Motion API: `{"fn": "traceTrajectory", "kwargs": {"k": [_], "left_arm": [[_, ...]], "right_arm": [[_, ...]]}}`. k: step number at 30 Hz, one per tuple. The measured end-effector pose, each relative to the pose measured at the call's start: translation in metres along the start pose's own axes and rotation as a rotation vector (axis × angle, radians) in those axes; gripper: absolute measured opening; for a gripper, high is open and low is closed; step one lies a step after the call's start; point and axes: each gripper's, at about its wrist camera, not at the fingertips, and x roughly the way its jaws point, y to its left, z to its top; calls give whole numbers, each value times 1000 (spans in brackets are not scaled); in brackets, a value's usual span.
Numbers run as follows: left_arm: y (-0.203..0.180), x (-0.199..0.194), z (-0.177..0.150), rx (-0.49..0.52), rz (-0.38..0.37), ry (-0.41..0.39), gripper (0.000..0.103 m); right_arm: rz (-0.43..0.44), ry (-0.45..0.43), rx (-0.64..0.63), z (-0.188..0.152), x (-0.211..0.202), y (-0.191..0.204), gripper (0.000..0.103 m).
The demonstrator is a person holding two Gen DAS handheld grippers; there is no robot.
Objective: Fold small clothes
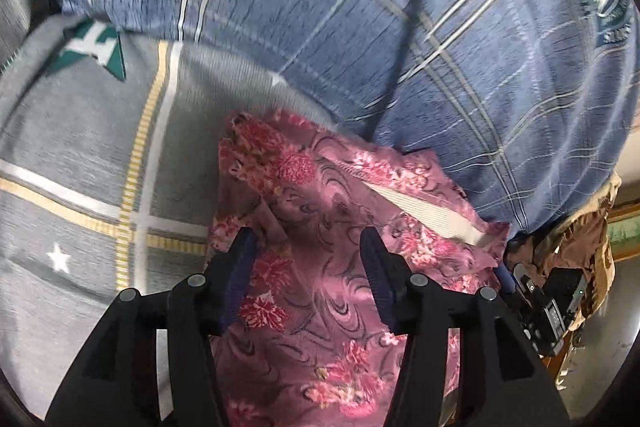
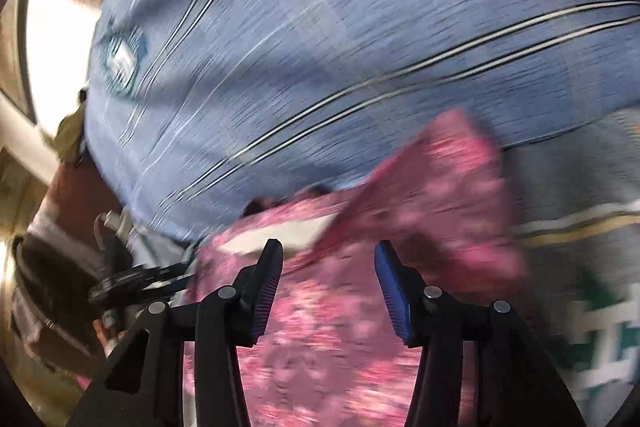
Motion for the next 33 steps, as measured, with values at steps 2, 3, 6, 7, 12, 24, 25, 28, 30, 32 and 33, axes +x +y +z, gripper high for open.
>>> {"fn": "traceTrajectory", "kwargs": {"k": [2, 3, 6, 7, 12, 24, 25, 28, 30, 32, 33], "left_arm": [[1, 4, 1, 1, 6, -1, 52], [-2, 5, 1, 11, 15, -9, 52], [-9, 4, 3, 36, 39, -52, 40], [-11, 4, 6, 38, 46, -64, 25], [-1, -1, 33, -12, 141, -130, 7], [19, -17, 14, -56, -75, -19, 51], [16, -13, 9, -52, -73, 0, 51], [7, -4, 3, -30, -31, 38, 51], [7, -6, 1, -16, -26, 35, 51], [13, -13, 4, -5, -32, 32, 52], [15, -16, 7, -3, -33, 30, 52]], "right_arm": [[37, 60, 25, 2, 24, 11, 51], [46, 103, 51, 3, 42, 21, 51], [31, 182, 144, 0, 78, 22, 45], [28, 164, 149, -1, 80, 22, 34], [55, -30, 152, 30, 77, 32, 0], [18, 96, -178, 11, 69, 78, 54], [9, 118, -230, 8, 76, 87, 55], [-84, 185, -394, -2, 98, 108, 59], [-143, 264, -475, -11, 115, 117, 59], [-212, 300, -607, -24, 122, 125, 52], [-243, 303, -666, -31, 120, 128, 32]]}}
